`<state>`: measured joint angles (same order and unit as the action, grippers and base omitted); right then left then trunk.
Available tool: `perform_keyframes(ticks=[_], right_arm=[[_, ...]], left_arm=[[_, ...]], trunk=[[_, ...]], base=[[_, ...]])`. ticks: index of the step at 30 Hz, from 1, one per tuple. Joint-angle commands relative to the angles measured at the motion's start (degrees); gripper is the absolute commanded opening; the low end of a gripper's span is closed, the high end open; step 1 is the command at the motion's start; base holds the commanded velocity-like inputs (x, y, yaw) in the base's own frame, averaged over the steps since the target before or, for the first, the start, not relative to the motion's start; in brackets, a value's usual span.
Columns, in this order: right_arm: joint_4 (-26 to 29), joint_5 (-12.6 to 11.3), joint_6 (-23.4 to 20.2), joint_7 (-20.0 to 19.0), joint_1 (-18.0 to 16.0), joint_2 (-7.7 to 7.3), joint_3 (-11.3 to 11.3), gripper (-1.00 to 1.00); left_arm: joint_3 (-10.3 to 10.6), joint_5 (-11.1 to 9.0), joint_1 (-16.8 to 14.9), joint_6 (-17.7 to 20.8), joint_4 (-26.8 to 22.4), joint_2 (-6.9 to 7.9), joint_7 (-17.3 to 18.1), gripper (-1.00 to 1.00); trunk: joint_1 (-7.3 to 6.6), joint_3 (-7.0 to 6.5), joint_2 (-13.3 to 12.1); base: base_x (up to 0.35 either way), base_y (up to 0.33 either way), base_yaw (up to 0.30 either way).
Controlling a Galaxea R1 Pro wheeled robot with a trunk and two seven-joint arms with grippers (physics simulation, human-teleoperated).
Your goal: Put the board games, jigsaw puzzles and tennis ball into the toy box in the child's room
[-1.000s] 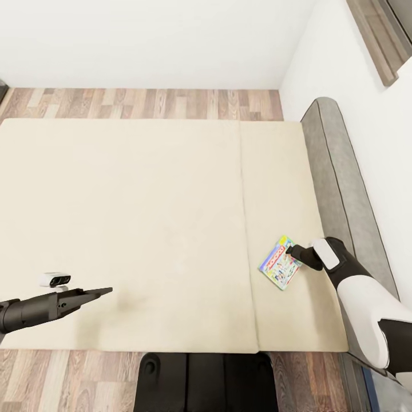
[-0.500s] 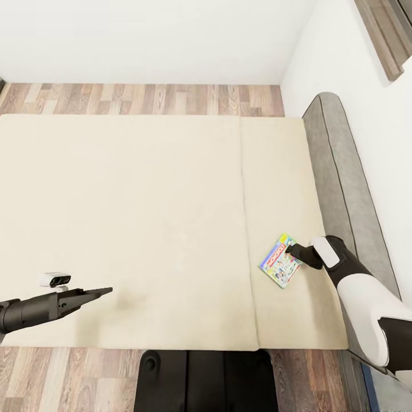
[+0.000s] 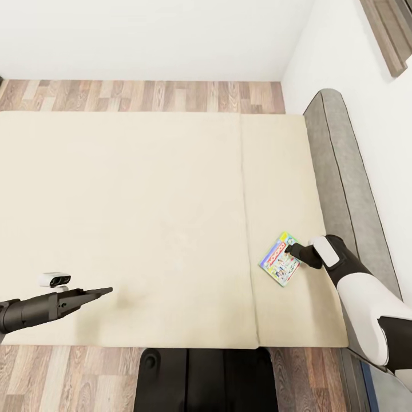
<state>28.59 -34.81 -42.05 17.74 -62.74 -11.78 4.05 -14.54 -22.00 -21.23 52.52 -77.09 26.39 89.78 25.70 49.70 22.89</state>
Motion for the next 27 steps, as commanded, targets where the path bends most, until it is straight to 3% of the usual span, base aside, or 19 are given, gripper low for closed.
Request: perform_keyframes(ticks=[1,20,27], right_arm=[[0.15,-0.34,-0.04,0.19,0.05,0.05,0.25,1.00],[0.15,-0.36,-0.05,0.00,-0.02,0.18,0.25,1.00],[0.15,-0.95,-0.05,-2.64,-0.02,0.16,0.25,1.00]], left_arm=[[0.04,0.03,-0.04,0.59,0.00,0.00,0.22,1.00],[-0.05,0.03,-0.04,0.56,0.01,0.06,0.22,1.00],[-0.05,0.02,-0.04,0.56,0.01,0.07,0.22,1.00]], trunk=[[0.08,0.08,0.03],[0.08,0.30,0.03],[0.08,0.74,0.03]], base=[[0.000,0.000,0.000],[0.000,0.000,0.000],[0.000,0.000,0.000]])
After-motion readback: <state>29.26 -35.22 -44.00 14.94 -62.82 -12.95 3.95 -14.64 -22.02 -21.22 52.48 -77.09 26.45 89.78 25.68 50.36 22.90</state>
